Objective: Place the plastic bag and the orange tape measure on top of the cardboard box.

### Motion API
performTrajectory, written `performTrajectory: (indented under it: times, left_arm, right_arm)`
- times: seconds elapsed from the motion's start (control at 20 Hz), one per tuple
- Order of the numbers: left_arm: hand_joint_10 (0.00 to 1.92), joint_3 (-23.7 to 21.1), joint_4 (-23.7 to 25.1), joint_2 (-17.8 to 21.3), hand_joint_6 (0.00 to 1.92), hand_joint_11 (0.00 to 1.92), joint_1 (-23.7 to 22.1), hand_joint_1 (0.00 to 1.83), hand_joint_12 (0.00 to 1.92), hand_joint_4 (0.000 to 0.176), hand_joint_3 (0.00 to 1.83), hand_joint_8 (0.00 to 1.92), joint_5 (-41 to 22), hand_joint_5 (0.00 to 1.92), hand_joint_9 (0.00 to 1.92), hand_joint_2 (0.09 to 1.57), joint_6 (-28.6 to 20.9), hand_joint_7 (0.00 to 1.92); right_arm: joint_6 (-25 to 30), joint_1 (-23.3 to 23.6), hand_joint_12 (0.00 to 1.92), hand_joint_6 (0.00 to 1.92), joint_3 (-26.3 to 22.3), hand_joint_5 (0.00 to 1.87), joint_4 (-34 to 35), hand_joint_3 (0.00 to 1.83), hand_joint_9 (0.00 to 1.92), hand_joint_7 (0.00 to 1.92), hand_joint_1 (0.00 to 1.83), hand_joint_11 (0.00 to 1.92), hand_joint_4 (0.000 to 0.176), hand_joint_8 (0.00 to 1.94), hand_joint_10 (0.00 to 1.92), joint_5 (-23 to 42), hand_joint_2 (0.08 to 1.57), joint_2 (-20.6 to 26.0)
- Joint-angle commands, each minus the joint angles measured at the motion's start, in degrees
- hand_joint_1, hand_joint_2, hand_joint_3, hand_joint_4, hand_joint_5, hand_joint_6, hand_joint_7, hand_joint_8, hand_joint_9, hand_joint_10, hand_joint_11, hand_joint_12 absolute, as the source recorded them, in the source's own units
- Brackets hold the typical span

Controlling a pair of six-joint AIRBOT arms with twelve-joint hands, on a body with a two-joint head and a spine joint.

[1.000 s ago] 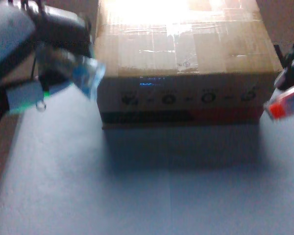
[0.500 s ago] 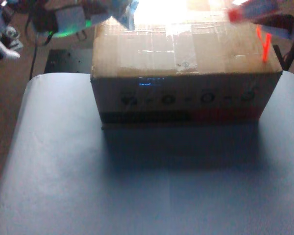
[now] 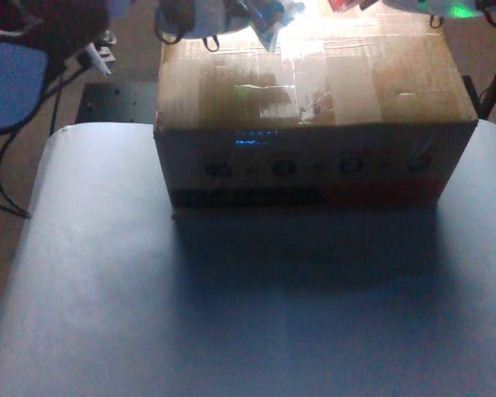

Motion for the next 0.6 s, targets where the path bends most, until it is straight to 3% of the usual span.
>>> performTrajectory:
  times: [0.0,0.05,0.15,0.2,0.25,0.3,0.35,0.4,0.45,0.5,0.55]
  left_arm:
    - [1.55,0.69,1.38,-0.61,1.13,0.64,-1.06,1.35,1.71,0.0,0.0,1.32,5.76,0.74,0.73,1.21,-0.12,0.82]
    - [1.52,1.78,1.38,-1.64,1.12,0.54,-1.02,1.35,1.69,0.0,0.0,1.31,4.73,0.79,0.71,1.2,-0.13,0.83]
    - [1.55,4.44,1.38,-3.99,1.18,0.38,-0.76,1.35,1.74,0.0,0.0,1.28,2.83,0.79,0.63,1.21,-0.18,0.85]
    - [1.57,5.28,1.38,-4.74,1.16,0.43,-0.51,1.35,1.75,0.0,0.0,1.3,2.37,0.79,0.66,1.21,-0.19,0.82]
    - [1.58,6.19,1.06,-5.49,1.15,0.49,-0.29,1.35,1.74,0.0,0.0,1.32,1.8,0.78,0.68,1.21,-0.2,0.81]
    - [1.62,6.69,0.93,-5.89,1.18,0.33,-0.26,1.34,1.82,0.0,0.0,1.37,1.4,0.78,0.6,1.23,-0.2,0.79]
    - [1.63,7.13,0.77,-6.25,1.17,0.37,-0.26,1.34,1.82,0.0,0.0,1.39,1.12,0.76,0.62,1.23,-0.21,0.77]
    - [1.61,7.5,0.66,-6.51,1.16,0.5,-0.26,1.34,1.8,0.0,0.0,1.41,0.76,0.75,0.66,1.23,-0.21,0.76]
    - [1.6,7.94,0.61,-6.77,1.19,0.5,-0.24,1.34,1.8,0.0,0.0,1.4,0.3,0.75,0.67,1.23,-0.21,0.76]
    - [1.6,8.23,0.62,-6.99,1.12,0.36,-0.15,1.34,1.84,0.0,0.0,1.37,-0.06,0.79,0.67,1.22,-0.21,0.8]
    - [1.61,8.42,0.62,-7.15,1.06,0.4,-0.04,1.35,1.87,0.0,0.0,1.37,-0.38,0.79,0.69,1.21,-0.22,0.82]
  right_arm:
    - [-0.12,1.42,1.88,0.7,0.37,1.05,-1.97,0.0,0.96,0.95,1.28,0.9,0.0,1.33,1.67,-6.53,1.13,-0.31]
    - [-0.12,1.43,1.87,0.82,0.72,0.96,-1.97,0.0,0.83,0.88,1.35,0.84,0.0,1.32,1.52,-6.4,1.15,-0.77]
    - [-0.12,1.42,1.75,0.92,1.46,0.94,-1.97,0.0,0.88,0.95,1.38,0.89,0.0,1.12,1.38,-6.06,1.13,-1.54]
    - [-0.13,1.42,1.79,0.68,1.97,1.04,-1.97,0.0,1.03,0.93,1.27,0.99,0.0,1.39,1.64,-5.5,1.13,-2.02]
    - [-0.13,1.42,1.84,0.69,2.71,1.02,-1.97,0.0,1.04,0.92,1.27,1.0,0.0,1.42,1.69,-4.79,1.14,-2.71]
    - [-0.13,1.41,1.92,0.79,3.28,0.95,-1.97,0.0,0.97,0.85,1.25,0.98,0.0,1.52,1.84,-4.27,1.17,-3.19]
    - [-0.13,1.41,1.92,0.79,3.83,0.95,-1.97,0.0,1.0,0.85,1.25,1.04,0.0,1.53,1.87,-3.74,1.17,-3.7]
    - [-0.14,1.4,1.92,0.9,4.38,1.05,-1.97,0.0,1.09,1.07,1.2,1.16,0.0,1.73,1.91,-3.1,1.09,-4.21]
    - [-0.14,1.39,1.92,0.82,4.87,0.93,-1.97,0.01,1.03,0.85,1.25,1.05,0.0,1.55,1.81,-2.59,1.17,-4.7]
    - [-0.15,1.37,1.83,0.78,5.31,0.97,-1.97,0.0,1.02,0.91,1.27,1.0,0.0,1.44,1.68,-2.18,1.15,-5.14]
    - [-0.15,1.31,1.78,0.76,5.61,0.99,-1.97,0.0,1.04,0.95,1.27,1.0,0.0,1.36,1.61,-1.82,1.13,-5.47]
